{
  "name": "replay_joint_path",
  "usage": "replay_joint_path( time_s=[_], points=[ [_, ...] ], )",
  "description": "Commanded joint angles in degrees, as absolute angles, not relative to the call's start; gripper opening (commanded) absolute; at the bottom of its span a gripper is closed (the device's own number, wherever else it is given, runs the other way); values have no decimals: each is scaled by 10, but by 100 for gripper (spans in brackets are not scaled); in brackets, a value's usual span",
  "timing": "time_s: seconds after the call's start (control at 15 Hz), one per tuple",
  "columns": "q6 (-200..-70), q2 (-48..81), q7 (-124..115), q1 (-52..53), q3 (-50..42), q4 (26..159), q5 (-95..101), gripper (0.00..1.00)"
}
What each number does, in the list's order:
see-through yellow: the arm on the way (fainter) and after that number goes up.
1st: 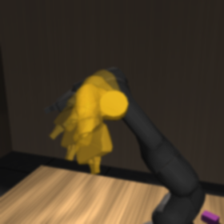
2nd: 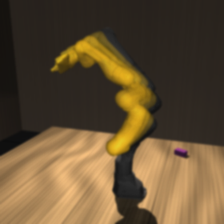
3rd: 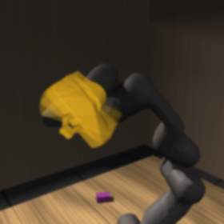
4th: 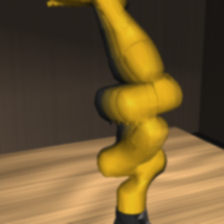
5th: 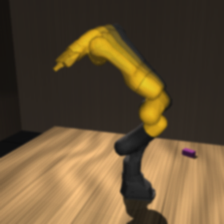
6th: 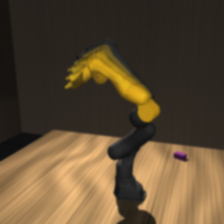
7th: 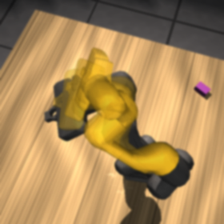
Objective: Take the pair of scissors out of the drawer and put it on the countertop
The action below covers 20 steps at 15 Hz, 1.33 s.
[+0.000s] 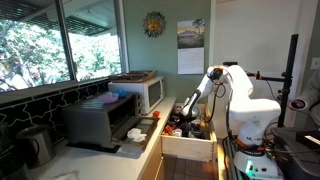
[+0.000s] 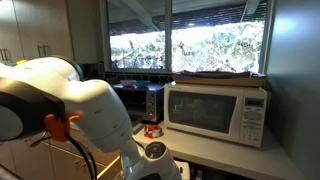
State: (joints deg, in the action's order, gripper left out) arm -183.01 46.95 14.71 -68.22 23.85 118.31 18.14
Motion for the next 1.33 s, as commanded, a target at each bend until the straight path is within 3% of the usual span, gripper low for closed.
replay_joint_path(
  time_s=[0.0,0.4,0.87,1.27],
  points=[
    [-1810,476,167,-702,258,1180,160,9],
    [-1805,397,183,-773,320,1268,165,9],
    [-1687,238,232,-911,432,1397,104,9],
    [-1555,90,252,-1119,634,1460,34,9]
  ],
)
